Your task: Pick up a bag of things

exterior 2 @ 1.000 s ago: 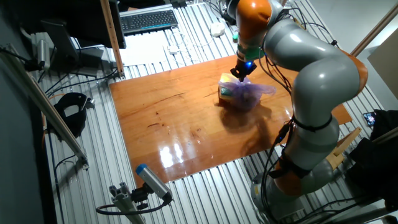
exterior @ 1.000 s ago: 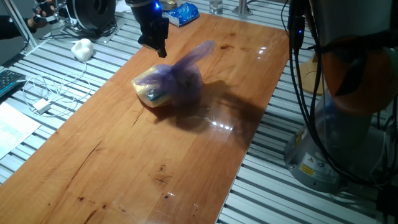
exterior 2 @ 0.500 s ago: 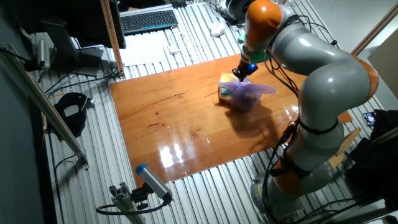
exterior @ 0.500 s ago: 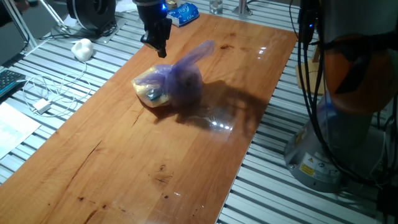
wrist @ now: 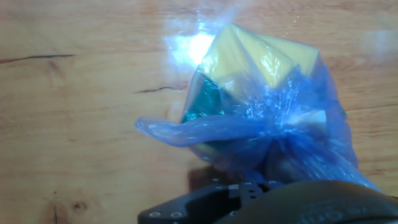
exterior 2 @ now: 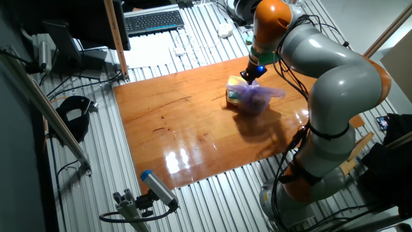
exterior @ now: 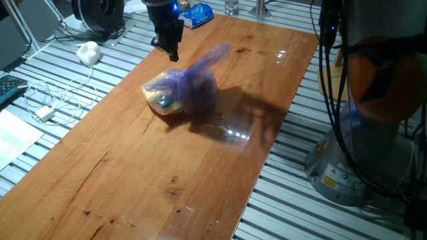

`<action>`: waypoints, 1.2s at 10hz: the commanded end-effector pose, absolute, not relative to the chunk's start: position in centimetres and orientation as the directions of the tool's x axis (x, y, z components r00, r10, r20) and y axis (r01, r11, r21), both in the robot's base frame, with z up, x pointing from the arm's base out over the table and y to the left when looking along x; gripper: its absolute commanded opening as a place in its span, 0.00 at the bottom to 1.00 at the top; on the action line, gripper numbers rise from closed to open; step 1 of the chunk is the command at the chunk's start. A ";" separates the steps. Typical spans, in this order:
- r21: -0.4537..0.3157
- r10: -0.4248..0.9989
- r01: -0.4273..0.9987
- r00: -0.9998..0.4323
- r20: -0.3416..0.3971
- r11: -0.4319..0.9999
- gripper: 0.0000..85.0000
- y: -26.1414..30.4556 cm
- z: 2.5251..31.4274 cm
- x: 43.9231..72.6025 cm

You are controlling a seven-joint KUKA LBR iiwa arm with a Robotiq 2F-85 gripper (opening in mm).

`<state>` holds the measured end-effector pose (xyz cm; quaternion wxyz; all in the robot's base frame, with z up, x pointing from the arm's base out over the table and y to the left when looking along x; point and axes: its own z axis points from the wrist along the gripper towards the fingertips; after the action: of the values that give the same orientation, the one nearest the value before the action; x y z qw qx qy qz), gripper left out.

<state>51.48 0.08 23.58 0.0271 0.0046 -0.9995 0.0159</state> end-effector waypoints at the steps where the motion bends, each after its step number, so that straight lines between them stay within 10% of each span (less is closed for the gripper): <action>1: -0.052 0.001 -0.002 -0.999 0.055 0.999 0.60 0.1 23.6 51.5; 4: -0.092 0.016 0.013 -1.000 0.024 0.996 1.00 0.0 20.8 51.6; 12: -0.098 0.002 0.004 -1.000 -0.025 0.995 1.00 -2.5 13.0 54.4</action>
<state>54.43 -2.50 12.94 -0.0130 -0.0014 -0.9988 0.0482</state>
